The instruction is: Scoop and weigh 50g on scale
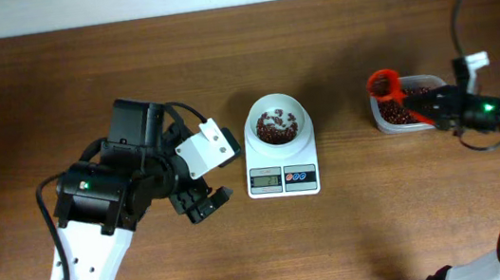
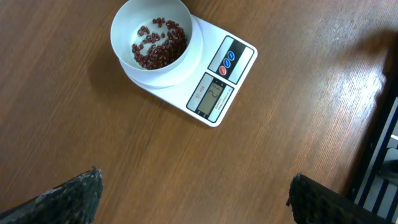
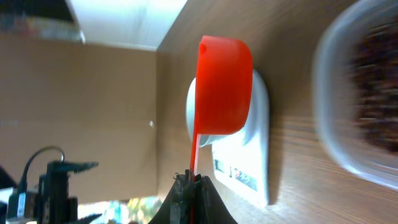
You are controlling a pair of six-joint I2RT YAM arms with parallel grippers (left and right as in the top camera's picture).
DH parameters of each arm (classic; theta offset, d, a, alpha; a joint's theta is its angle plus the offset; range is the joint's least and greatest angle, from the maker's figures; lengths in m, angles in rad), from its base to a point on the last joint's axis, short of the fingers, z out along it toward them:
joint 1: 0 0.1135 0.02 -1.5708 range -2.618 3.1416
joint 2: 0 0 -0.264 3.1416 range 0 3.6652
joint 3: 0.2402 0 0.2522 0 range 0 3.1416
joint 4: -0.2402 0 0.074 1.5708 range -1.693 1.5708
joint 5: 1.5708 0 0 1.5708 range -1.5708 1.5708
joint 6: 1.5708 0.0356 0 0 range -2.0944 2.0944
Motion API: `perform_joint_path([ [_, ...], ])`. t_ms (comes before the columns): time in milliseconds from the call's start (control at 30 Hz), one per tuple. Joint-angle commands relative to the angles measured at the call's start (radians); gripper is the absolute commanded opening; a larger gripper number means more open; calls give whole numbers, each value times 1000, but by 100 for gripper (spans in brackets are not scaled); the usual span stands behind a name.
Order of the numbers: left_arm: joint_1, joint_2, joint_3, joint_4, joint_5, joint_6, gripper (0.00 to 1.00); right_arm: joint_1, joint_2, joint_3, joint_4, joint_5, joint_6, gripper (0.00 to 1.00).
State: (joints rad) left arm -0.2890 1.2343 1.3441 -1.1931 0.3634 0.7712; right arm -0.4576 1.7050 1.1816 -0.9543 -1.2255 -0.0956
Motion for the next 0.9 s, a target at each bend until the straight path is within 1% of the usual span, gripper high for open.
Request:
perform_joint_path([
  [0, 5, -3, 16, -2, 14, 20, 99, 83, -21, -5, 1, -47, -5, 4],
  [167, 5, -3, 16, -2, 14, 20, 99, 195, -21, -5, 6, -70, -5, 4],
  [333, 5, -3, 16, -2, 14, 20, 99, 274, -21, -5, 35, -92, -1, 4],
  [567, 5, -3, 16, -2, 14, 20, 99, 355, -21, -5, 57, -92, 2, 4],
  [633, 5, -3, 16, -2, 14, 20, 99, 376, -21, -5, 60, -92, 24, 4],
  [867, 5, -3, 16, -2, 14, 20, 99, 460, -21, -5, 136, -92, 51, 4],
])
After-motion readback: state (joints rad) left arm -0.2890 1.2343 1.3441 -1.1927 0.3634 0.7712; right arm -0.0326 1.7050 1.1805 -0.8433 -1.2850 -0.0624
